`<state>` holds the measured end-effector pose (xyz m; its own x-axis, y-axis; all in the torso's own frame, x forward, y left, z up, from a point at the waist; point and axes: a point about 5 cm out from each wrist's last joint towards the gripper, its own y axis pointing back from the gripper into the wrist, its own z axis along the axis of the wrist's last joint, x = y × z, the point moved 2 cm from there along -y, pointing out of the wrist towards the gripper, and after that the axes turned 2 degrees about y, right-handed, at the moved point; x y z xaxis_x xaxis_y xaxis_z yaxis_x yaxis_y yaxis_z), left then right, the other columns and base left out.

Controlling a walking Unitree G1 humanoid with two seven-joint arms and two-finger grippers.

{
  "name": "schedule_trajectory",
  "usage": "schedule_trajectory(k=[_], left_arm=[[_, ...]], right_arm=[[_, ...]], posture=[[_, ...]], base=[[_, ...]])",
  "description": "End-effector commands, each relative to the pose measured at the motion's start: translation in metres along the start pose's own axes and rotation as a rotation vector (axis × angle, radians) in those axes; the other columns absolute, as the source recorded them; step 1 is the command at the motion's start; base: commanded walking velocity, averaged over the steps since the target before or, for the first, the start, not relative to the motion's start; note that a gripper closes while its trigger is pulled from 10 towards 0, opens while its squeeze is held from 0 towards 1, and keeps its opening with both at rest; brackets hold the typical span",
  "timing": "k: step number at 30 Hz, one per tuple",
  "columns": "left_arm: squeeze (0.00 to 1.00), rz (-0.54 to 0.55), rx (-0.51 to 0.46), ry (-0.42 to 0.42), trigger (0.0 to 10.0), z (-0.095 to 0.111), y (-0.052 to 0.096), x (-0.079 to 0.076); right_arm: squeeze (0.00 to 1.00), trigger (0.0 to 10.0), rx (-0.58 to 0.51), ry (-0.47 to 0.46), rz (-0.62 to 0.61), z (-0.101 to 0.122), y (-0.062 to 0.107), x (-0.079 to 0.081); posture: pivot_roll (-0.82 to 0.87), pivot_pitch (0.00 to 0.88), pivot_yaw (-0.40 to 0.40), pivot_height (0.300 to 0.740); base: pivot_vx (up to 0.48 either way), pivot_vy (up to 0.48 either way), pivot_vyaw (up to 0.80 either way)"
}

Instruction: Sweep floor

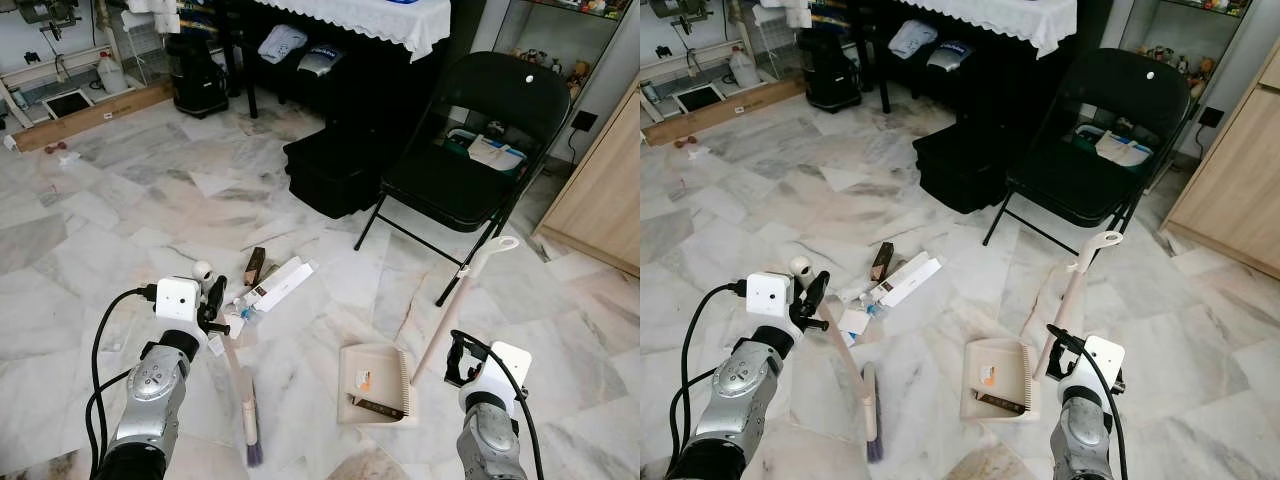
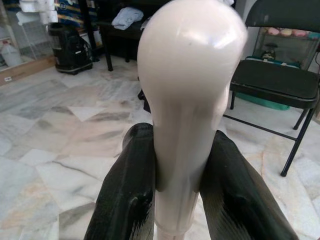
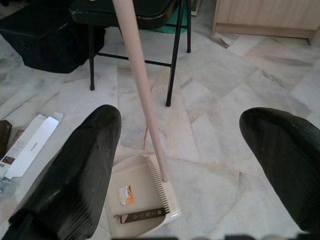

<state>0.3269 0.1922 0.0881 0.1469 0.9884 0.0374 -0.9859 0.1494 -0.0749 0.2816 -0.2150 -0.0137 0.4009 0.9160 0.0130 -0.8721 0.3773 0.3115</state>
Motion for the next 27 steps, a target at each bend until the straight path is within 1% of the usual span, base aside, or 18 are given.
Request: schedule_trajectory(k=[1,2,4,5,6,9,14,27], left_arm=[[0.0,-0.013,-0.033,-0.014,10.0,0.009,-0.003,-0.001],[0.0,-0.013,-0.033,-0.014,10.0,0.009,-0.003,-0.001],[0.0,-0.013,-0.031,-0.011,10.0,0.008,-0.003,-0.002],[0.0,-0.013,-0.031,-0.011,10.0,0.008,-0.003,-0.002],[0.0,-0.014,-0.03,-0.01,10.0,0.008,-0.003,-0.002],[0.0,-0.01,-0.029,-0.009,10.0,0.007,-0.003,-0.001],[0.0,-0.007,-0.027,-0.009,10.0,0.007,-0.003,0.0],[0.0,-0.01,-0.031,-0.007,10.0,0.007,-0.003,-0.002]], right_arm=[[0.0,10.0,0.006,0.014,-0.002,-0.003,0.001,-0.003],[0.0,10.0,0.006,0.014,-0.002,-0.003,0.001,-0.003],[0.0,10.0,0.058,0.05,0.003,-0.014,0.005,-0.005],[0.0,10.0,0.058,0.05,0.003,-0.014,0.005,-0.005],[0.0,10.0,0.091,0.056,-0.008,-0.022,0.008,-0.01],[0.0,10.0,0.106,0.067,-0.009,-0.028,0.011,-0.013],[0.0,10.0,0.109,0.071,-0.01,-0.029,0.012,-0.015],[0.0,10.0,0.079,0.094,0.021,-0.022,0.009,-0.008]], posture=[[0.05,0.074,0.012,0.74],[0.05,0.074,0.012,0.74],[0.04,0.07,0.011,0.74],[0.04,0.07,0.011,0.74],[0.05,0.07,0.009,0.74],[0.05,0.07,0.01,0.74],[0.04,0.068,0.011,0.74],[0.04,0.05,0.012,0.74]], base=[[0.0,0.0,0.0],[0.0,0.0,0.0],[0.0,0.0,0.0],[0.0,0.0,0.0],[0.0,0.0,0.0],[0.0,0.0,0.0],[0.0,0.0,0.0],[0.295,0.0,0.0]])
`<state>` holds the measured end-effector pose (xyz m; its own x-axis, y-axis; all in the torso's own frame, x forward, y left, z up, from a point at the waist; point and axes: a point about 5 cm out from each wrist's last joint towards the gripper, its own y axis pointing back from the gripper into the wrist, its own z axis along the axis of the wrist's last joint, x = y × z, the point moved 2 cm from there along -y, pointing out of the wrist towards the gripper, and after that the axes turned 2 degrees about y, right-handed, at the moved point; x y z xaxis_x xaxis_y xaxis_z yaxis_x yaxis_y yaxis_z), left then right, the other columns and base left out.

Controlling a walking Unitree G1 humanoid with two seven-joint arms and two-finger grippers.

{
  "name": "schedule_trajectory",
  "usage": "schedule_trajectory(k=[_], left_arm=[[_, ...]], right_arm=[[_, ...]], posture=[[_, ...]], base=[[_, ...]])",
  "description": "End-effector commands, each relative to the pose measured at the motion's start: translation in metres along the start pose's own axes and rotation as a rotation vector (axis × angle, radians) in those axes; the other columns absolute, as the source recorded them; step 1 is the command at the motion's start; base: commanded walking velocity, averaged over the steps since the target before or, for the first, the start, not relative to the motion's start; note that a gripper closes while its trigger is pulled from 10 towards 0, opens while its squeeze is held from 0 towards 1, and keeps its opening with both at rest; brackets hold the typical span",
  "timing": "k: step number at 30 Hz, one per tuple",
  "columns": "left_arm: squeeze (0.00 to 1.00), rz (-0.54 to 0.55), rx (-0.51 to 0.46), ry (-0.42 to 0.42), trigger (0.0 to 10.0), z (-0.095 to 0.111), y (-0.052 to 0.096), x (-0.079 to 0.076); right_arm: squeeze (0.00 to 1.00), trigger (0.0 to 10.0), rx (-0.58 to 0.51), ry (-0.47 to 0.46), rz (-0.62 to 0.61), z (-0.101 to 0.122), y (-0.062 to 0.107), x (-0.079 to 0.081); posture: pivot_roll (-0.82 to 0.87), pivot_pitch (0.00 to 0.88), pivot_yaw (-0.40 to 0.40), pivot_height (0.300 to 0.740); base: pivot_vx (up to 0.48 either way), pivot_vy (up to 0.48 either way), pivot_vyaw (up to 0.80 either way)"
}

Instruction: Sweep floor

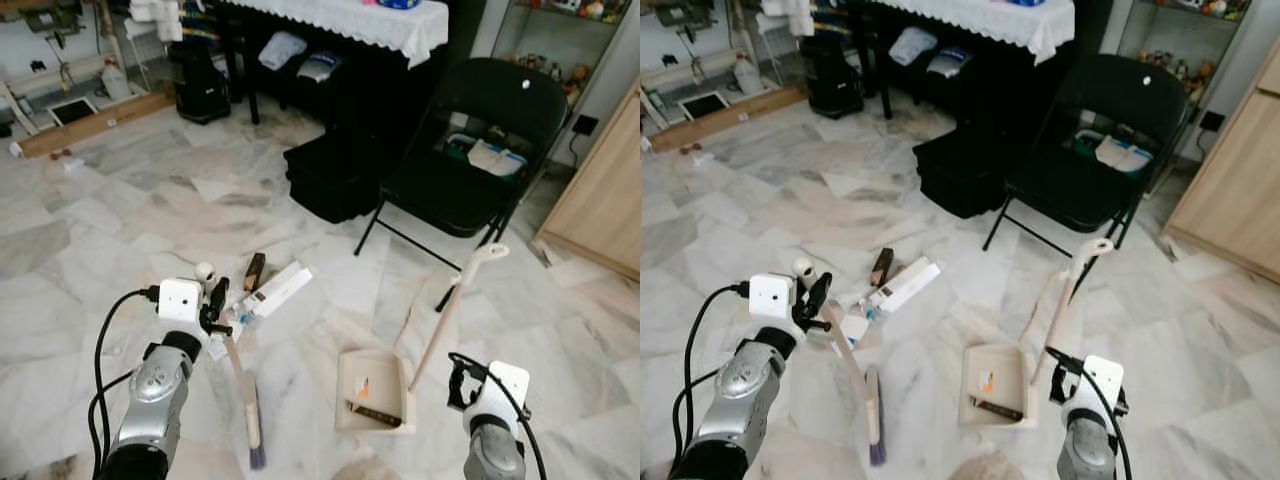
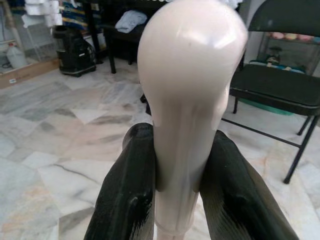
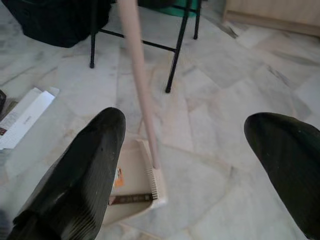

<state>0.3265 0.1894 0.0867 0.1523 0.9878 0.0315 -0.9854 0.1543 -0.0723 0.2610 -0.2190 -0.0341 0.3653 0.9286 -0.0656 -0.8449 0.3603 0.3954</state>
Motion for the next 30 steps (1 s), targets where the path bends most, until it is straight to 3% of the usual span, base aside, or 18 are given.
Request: schedule_trajectory(k=[1,11,30], left_arm=[[0.0,-0.006,-0.034,-0.014,10.0,0.0082,-0.0031,0.001],[0.0,-0.002,-0.038,-0.01,10.0,0.0086,-0.0032,0.0006],[0.0,-0.008,-0.032,-0.009,10.0,0.0068,-0.0009,0.002]], right_arm=[[0.0,10.0,-0.012,0.008,0.014,0.003,-0.0007,0.0043],[0.0,10.0,-0.025,0.006,0.02,0.0061,-0.0015,0.0063],[0.0,10.0,-0.036,0.006,0.028,0.0081,-0.0012,0.0109]], posture=[[0.04,0.05,0.012,0.74],[0.04,0.062,0.01,0.74],[0.04,0.072,0.007,0.74]], base=[[0.307,0.0,0.0],[0.302,0.0,0.0],[0.0,0.0,0.0]])
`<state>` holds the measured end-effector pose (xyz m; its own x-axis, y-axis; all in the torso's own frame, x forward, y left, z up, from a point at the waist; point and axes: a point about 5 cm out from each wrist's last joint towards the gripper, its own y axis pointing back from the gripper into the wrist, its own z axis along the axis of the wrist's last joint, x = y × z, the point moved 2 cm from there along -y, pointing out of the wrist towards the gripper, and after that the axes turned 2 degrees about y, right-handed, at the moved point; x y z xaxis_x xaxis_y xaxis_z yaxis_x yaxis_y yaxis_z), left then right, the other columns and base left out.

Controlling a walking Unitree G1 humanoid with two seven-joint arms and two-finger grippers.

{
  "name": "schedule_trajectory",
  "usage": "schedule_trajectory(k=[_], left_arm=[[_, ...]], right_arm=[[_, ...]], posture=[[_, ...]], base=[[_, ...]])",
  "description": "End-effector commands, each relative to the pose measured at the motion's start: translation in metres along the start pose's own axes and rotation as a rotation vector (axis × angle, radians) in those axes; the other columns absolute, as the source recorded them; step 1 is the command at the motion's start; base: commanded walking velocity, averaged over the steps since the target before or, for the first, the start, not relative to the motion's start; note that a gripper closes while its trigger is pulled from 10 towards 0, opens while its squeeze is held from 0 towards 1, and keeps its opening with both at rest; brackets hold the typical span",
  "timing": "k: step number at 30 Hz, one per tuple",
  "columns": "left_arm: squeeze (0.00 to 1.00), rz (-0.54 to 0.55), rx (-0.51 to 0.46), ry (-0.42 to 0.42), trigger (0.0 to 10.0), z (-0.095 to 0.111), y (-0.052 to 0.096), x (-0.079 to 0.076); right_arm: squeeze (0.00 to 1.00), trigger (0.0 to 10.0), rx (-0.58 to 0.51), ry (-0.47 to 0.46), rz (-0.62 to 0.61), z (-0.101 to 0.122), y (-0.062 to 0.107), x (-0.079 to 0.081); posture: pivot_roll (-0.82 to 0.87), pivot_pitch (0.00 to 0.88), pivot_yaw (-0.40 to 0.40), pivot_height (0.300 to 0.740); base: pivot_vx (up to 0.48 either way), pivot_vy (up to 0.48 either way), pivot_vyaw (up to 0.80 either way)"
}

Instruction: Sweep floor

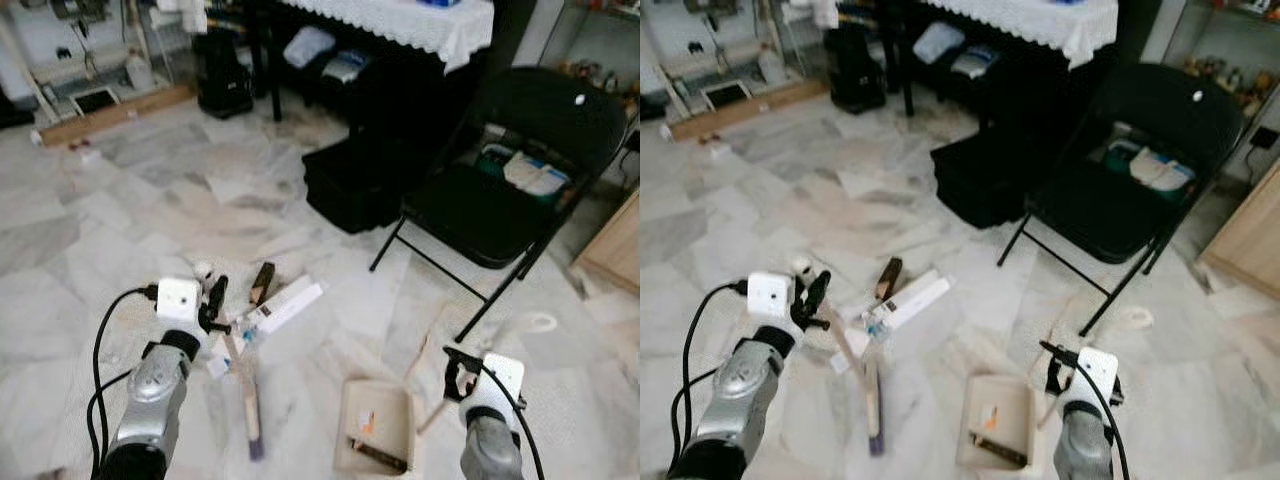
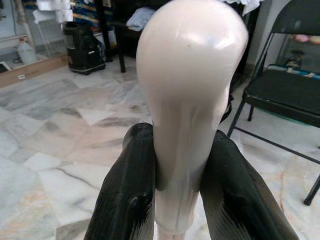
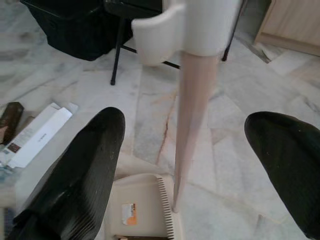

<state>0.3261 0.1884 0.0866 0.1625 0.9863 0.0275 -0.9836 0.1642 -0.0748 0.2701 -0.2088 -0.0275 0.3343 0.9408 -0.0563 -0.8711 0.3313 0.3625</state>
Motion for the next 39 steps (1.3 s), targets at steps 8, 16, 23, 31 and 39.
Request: schedule_trajectory(k=[8,16,23,31,39], left_arm=[[0.0,-0.005,-0.023,-0.01,10.0,0.005,0.0,0.001],[0.0,-0.016,-0.017,-0.007,10.0,0.005,0.0,0.001],[0.0,-0.023,-0.015,-0.007,10.0,0.004,-0.001,0.0],[0.0,-0.026,-0.014,-0.009,10.0,0.005,-0.001,0.0],[0.0,-0.027,-0.015,-0.009,10.0,0.005,-0.001,0.0]], right_arm=[[0.04,10.0,-0.006,0.006,-0.023,0.001,-0.002,-0.013],[1.0,10.0,-0.057,0.117,0.008,0.008,-0.004,-0.032],[0.23,10.0,-0.063,0.15,0.018,0.011,-0.006,-0.038],[0.0,10.0,-0.054,0.124,0.066,0.014,-0.009,-0.031],[0.0,10.0,-0.062,0.156,0.095,0.016,-0.009,-0.025]], posture=[[0.03,0.077,0.008,0.74],[0.03,0.085,0.017,0.74],[0.03,0.087,0.02,0.74],[0.03,0.086,0.022,0.74],[0.03,0.082,0.022,0.7]], base=[[0.0,0.0,0.0],[0.0,0.0,0.0],[0.0,0.0,0.0],[0.0,0.0,0.0],[0.0,0.0,0.0]])
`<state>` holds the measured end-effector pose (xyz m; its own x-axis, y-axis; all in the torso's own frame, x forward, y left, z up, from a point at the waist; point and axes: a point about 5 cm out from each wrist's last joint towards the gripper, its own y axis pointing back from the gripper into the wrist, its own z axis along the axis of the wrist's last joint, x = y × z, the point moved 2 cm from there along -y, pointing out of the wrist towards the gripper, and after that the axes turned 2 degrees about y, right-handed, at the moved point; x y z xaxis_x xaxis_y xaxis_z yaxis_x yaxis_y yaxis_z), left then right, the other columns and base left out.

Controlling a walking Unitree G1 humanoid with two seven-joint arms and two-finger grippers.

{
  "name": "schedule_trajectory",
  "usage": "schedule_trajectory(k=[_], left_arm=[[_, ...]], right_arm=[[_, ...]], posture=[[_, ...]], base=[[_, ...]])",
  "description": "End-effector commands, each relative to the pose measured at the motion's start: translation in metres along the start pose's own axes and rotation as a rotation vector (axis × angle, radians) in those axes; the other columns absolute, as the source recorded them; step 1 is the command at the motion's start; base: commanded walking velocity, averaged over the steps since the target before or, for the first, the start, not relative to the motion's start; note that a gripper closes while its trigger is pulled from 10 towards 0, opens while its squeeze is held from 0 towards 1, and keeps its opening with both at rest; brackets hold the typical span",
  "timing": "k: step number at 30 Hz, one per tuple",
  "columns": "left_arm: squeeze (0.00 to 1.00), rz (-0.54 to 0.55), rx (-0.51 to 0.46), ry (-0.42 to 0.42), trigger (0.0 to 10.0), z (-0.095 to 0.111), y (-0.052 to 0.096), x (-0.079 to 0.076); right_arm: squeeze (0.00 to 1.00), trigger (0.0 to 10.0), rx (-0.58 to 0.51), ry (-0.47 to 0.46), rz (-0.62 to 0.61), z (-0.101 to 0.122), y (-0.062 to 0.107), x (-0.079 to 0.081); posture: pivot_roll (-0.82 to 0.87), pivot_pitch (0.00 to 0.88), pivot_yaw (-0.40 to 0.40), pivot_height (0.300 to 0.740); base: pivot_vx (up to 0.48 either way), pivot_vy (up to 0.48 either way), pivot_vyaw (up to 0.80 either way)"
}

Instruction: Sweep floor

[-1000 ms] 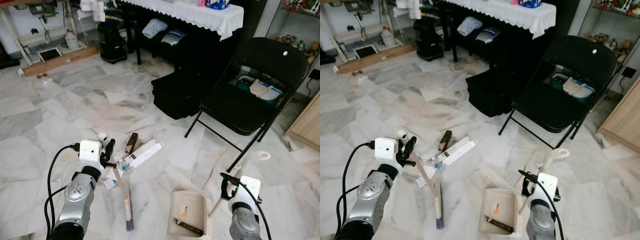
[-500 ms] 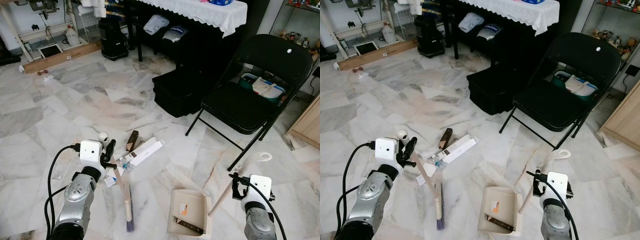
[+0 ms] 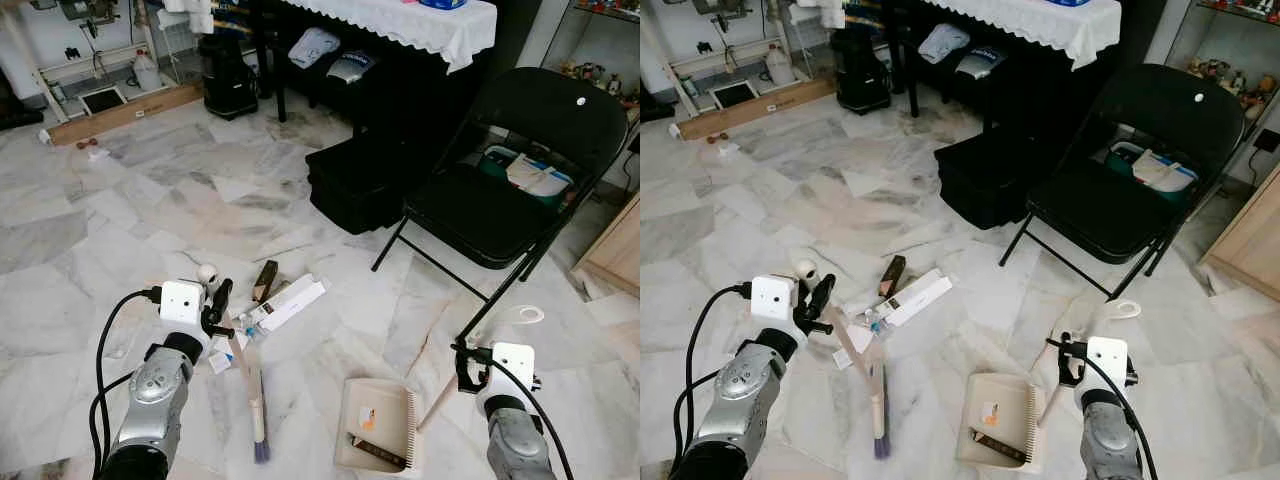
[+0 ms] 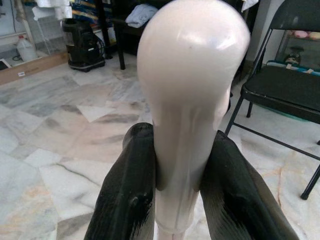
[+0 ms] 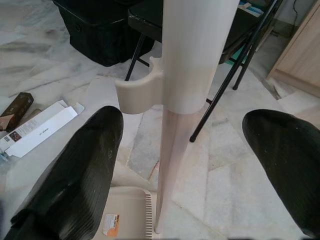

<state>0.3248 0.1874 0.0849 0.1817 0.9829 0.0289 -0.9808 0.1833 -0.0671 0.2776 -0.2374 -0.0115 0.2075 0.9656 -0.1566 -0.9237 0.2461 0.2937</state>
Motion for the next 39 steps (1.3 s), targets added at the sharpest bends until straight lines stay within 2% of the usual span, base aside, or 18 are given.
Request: schedule_trajectory(k=[1,10,13,16,26,39], left_arm=[[0.0,-0.007,-0.023,-0.009,10.0,0.007,-0.002,0.001],[0.0,-0.007,-0.023,-0.011,10.0,0.007,-0.002,0.002],[0.0,-0.008,-0.022,-0.011,10.0,0.007,-0.002,0.002],[0.0,-0.007,-0.022,-0.011,10.0,0.007,-0.003,0.002],[0.0,-0.008,-0.02,-0.011,10.0,0.006,-0.003,0.001],[0.0,-0.01,-0.017,-0.015,10.0,0.007,-0.002,0.002]], right_arm=[[0.0,10.0,0.017,0.021,0.012,-0.004,0.001,0.001],[0.0,10.0,0.021,0.003,0.015,-0.004,0.001,0.004],[0.0,10.0,0.009,-0.02,0.025,-0.002,0.001,0.006],[0.0,10.0,-0.006,0.011,0.026,0.0,0.0,0.006],[0.0,10.0,0.006,0.026,0.005,0.0,-0.001,0.002],[0.0,10.0,-0.035,0.039,-0.018,0.021,-0.013,-0.011]], posture=[[0.03,0.082,0.022,0.7],[0.04,0.078,0.022,0.7],[0.04,0.078,0.022,0.68],[0.04,0.073,0.022,0.67],[0.04,0.073,0.022,0.67],[0.04,0.087,0.03,0.67]], base=[[0.0,0.0,0.0],[0.0,0.0,0.0],[0.0,0.0,0.0],[0.0,0.0,0.0],[0.0,0.0,0.0],[0.0,0.0,0.0]])
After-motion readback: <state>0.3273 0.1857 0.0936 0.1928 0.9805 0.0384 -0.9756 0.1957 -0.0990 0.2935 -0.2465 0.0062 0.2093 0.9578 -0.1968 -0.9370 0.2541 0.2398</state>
